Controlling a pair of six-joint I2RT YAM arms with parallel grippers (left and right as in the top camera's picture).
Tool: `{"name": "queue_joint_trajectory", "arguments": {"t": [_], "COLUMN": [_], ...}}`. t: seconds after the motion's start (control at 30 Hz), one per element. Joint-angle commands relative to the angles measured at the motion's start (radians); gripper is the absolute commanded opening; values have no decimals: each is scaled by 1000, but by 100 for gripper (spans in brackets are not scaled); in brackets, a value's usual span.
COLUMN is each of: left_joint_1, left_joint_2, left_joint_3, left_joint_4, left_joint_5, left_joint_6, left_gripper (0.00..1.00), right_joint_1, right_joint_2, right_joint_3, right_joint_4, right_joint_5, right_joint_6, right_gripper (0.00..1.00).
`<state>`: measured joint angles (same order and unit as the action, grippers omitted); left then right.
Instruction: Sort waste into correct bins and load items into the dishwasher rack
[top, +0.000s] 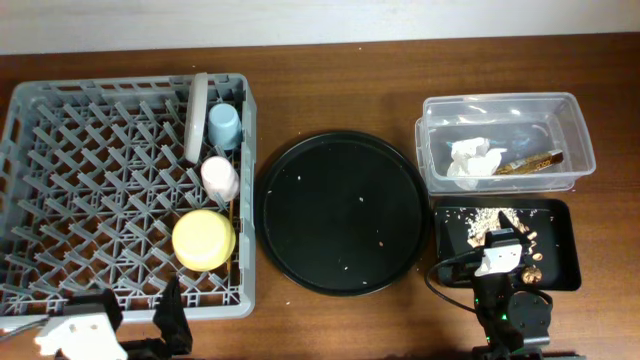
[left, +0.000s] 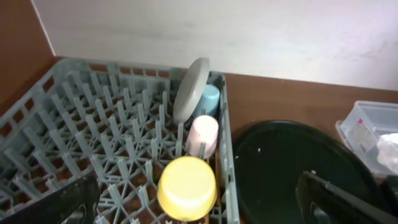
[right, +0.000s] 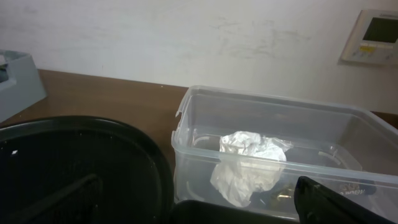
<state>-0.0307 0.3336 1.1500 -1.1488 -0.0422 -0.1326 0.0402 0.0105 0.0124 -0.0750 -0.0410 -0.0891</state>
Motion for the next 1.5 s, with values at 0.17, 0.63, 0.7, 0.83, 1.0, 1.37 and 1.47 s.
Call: {"name": "queue_joint_trajectory", "arguments": {"t": [0.17,0.63,0.7,0.83,1.0,1.37,1.47], "left_joint_1": [14,14,14,14,14,14,14], "left_joint_2": [-329,-329,-329,-328,-328,-328,-328], "left_joint_3": [-735,-1141,-1141,-1141,-1141,-1141,-1141], "left_joint_4": [900,1073,1073,1073,1073,1072,1073], "left_joint_5": [109,-60,-49,-49,-49,-49,-49], "left_joint_6": [-10,72,80,80,80,80,80], "left_gripper": [99,99,99,100,99,99,99], "right_joint_1": [5,5,5,5,5,5,5], "right_joint_2": [-6,-6,-6,-6,-6,-6,-6], "right_joint_3": [-7,-7,-7,-7,-7,-7,-7], "right_joint_4": [-2,-2,-2,-2,-2,-2,-2], "right_joint_5": [12,12,12,12,12,12,12], "right_joint_6": [4,4,4,4,4,4,4], "right_gripper": [99,99,99,99,99,99,99]}}
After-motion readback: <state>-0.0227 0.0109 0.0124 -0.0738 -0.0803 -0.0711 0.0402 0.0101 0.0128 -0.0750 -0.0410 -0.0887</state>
